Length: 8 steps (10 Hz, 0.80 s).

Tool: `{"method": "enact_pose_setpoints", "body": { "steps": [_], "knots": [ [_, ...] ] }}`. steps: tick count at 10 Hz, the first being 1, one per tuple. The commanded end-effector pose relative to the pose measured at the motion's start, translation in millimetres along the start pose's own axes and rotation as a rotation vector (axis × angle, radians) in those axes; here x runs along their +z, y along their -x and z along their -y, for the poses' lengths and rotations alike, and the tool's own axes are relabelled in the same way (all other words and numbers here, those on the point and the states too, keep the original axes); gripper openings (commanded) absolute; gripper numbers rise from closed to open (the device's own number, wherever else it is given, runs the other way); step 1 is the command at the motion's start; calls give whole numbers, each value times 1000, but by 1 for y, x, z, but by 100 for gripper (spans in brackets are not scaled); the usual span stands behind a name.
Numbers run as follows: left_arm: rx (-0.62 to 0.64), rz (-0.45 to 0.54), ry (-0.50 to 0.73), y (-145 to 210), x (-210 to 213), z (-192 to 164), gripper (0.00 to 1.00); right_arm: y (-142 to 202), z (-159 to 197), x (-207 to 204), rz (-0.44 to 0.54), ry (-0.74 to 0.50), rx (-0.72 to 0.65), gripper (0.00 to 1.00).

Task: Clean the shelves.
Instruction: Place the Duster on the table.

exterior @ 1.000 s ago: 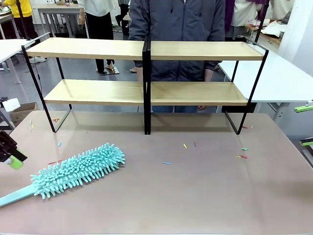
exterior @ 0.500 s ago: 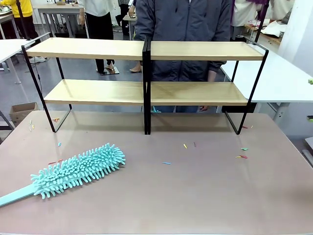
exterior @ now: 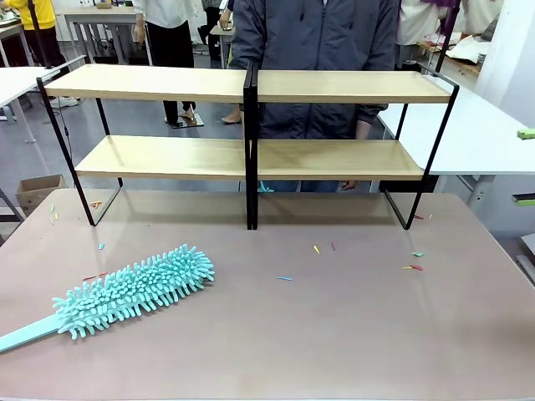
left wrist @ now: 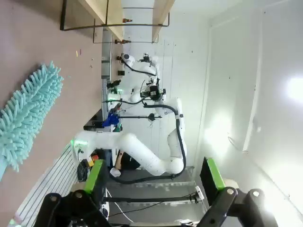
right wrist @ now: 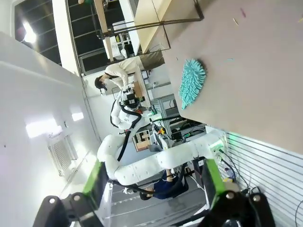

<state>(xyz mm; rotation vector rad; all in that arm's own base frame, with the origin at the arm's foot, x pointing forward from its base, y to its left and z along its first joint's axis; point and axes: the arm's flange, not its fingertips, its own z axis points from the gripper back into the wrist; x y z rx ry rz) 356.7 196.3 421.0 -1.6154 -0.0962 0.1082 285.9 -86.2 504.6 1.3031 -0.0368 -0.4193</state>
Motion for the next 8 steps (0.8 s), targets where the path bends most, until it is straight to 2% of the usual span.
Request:
{"method": "enact_pose_setpoints", "body": {
  "steps": [1,8],
  "knots": [
    [-55,-161,-63,11,-20,-4,100,0,-1,1,9,1,-6,100],
    [-55,-161,-63,11,-20,-4,100,0,-1,1,9,1,-6,100]
  ]
}}
